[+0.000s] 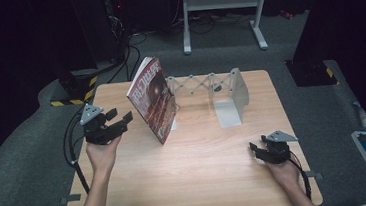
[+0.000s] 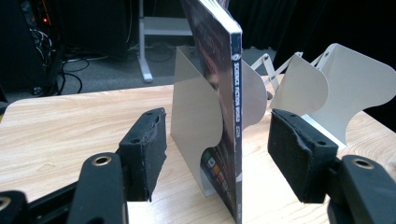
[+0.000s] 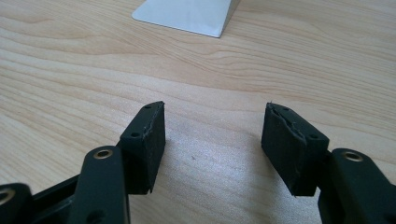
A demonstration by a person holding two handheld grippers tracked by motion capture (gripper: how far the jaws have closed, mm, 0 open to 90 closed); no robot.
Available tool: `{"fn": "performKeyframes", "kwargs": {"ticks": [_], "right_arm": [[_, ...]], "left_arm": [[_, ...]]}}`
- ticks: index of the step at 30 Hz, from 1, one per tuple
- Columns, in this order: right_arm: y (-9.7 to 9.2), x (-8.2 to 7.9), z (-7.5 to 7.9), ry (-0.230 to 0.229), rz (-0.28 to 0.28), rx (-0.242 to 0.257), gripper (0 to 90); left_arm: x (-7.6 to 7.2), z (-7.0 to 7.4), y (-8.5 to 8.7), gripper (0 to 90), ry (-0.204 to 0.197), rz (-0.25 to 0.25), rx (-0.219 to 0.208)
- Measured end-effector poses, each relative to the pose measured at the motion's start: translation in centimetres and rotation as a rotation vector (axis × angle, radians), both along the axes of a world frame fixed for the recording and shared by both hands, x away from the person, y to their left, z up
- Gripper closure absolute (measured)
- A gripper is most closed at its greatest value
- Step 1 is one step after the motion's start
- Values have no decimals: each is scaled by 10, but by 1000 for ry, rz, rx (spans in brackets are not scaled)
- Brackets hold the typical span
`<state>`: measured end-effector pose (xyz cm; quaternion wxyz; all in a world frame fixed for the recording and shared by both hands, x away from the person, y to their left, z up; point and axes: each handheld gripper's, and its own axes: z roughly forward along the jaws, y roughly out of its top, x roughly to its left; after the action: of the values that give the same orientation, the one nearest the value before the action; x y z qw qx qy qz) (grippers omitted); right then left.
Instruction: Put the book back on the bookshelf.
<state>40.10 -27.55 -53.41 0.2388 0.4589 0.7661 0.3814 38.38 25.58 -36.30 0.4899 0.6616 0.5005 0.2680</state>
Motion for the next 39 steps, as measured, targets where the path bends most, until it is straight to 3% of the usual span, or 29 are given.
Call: {"fn": "performKeyframes", "kwargs": {"ticks": [39], "right_arm": [[0, 0, 0, -2, 1, 0, 400]], "left_arm": [[-30, -33, 5, 372, 16, -3, -60]]}}
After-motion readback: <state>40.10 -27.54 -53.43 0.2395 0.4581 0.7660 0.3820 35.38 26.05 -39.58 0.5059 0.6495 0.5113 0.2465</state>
